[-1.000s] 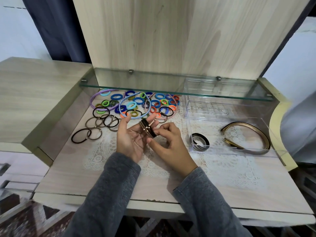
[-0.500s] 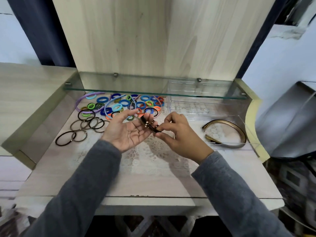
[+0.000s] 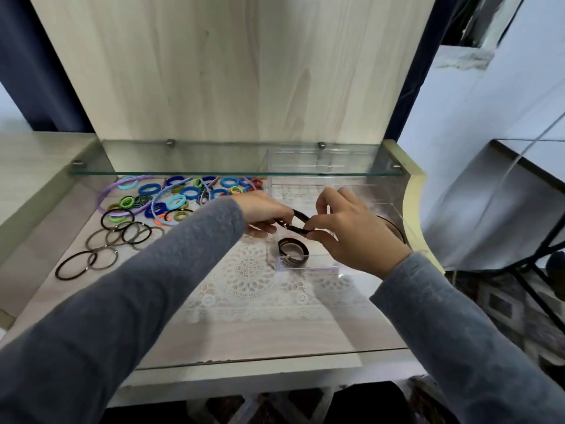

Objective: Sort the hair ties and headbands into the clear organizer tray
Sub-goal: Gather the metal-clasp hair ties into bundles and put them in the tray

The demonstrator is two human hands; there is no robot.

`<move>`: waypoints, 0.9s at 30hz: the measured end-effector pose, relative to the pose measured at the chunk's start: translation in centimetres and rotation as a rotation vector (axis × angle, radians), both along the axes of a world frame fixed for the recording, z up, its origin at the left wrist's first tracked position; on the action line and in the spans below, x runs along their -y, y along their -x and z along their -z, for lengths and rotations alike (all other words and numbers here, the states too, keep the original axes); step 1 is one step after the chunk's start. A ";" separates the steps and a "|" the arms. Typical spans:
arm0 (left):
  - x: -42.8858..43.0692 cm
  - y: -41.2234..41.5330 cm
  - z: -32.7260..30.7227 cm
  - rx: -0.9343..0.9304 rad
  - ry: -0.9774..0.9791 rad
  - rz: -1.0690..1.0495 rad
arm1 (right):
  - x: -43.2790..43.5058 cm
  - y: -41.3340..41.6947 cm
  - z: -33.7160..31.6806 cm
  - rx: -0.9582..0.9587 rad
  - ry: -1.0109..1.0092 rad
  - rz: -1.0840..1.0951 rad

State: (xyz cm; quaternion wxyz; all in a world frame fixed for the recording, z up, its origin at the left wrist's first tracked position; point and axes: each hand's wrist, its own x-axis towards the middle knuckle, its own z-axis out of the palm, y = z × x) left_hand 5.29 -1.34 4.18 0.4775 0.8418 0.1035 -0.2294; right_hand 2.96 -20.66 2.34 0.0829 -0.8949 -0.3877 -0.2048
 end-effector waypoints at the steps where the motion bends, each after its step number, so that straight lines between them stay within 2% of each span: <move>1: 0.5 -0.4 0.0 -0.007 -0.040 0.020 | 0.3 0.0 0.0 0.014 0.012 0.008; 8: 3.5 -2.7 0.0 0.003 -0.231 0.096 | 2.1 -0.2 0.5 0.021 0.126 0.054; 12: 4.2 -3.6 0.5 0.003 -0.319 0.142 | 2.5 0.0 0.8 -0.042 0.169 0.107; 16: 4.5 -3.9 1.1 0.087 -0.483 0.177 | 2.5 -0.1 1.0 -0.127 0.222 0.132; 23: 5.2 -3.8 2.2 0.223 -0.564 0.189 | 2.3 0.1 1.0 -0.194 0.297 0.148; 27: 5.5 -3.7 2.3 0.244 -0.548 0.184 | 2.2 0.1 0.7 -0.213 0.335 0.148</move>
